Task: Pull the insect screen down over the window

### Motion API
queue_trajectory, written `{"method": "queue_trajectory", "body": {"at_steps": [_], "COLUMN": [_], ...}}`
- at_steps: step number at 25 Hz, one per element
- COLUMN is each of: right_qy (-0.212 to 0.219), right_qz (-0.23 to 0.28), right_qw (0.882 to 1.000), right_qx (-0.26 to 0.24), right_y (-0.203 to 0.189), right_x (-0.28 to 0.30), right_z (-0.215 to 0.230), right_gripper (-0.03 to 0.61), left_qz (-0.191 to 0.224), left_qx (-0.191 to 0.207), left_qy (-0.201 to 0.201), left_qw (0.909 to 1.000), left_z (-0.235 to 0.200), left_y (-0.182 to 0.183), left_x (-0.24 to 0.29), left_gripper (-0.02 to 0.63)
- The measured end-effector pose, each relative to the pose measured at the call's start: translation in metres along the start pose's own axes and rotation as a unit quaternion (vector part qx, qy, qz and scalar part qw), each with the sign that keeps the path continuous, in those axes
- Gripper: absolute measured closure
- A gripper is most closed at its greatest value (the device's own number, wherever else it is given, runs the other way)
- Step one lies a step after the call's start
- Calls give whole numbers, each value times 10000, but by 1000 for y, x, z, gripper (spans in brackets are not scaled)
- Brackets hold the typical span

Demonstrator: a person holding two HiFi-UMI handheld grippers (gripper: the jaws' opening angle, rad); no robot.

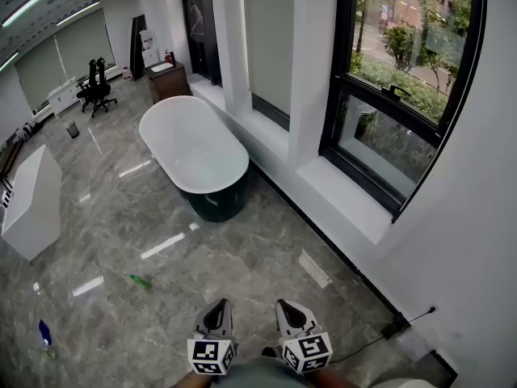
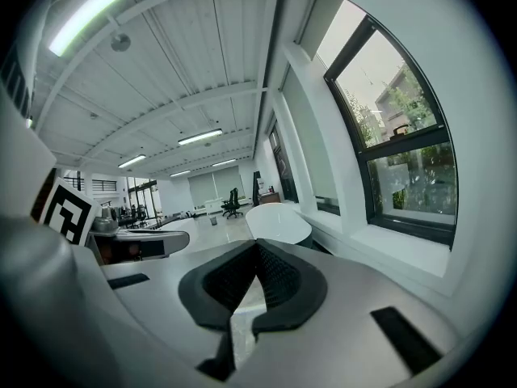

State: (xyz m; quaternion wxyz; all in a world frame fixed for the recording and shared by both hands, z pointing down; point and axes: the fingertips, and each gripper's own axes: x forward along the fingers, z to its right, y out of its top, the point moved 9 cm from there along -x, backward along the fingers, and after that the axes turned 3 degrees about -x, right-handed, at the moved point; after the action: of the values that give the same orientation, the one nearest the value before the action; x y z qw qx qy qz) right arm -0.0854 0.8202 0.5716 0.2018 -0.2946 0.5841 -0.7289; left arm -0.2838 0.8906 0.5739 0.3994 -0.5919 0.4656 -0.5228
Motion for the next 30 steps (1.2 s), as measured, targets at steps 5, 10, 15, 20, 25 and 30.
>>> {"method": "queue_trajectory", "body": {"at_steps": [5, 10, 15, 20, 25, 30], "right_qy": [-53, -128, -375, -684, -1173, -1631], "right_qz": [30, 64, 68, 86, 54, 12], "right_qw": [10000, 9999, 9990, 9968, 9922, 9855], "right_qx": [45, 78, 249, 394, 425, 465], "right_y": [4, 4, -1, -4, 3, 23], "right_x": [1, -10, -21, -20, -4, 38], "right_z": [3, 14, 36, 60, 99, 152], "right_gripper": [581, 581, 581, 581, 581, 581], "left_qz": [111, 17, -163, -252, -322, -303], "left_qx": [45, 34, 218, 396, 432, 548], "left_qy": [-41, -113, -366, -784, -1304, -1796], "left_qw": [9999, 9999, 9990, 9958, 9900, 9817], "left_z": [5, 20, 40, 57, 68, 74], "left_y": [13, 10, 12, 15, 23, 48], "left_x": [10, 12, 26, 58, 122, 208], "left_gripper": [601, 601, 601, 601, 601, 601]}}
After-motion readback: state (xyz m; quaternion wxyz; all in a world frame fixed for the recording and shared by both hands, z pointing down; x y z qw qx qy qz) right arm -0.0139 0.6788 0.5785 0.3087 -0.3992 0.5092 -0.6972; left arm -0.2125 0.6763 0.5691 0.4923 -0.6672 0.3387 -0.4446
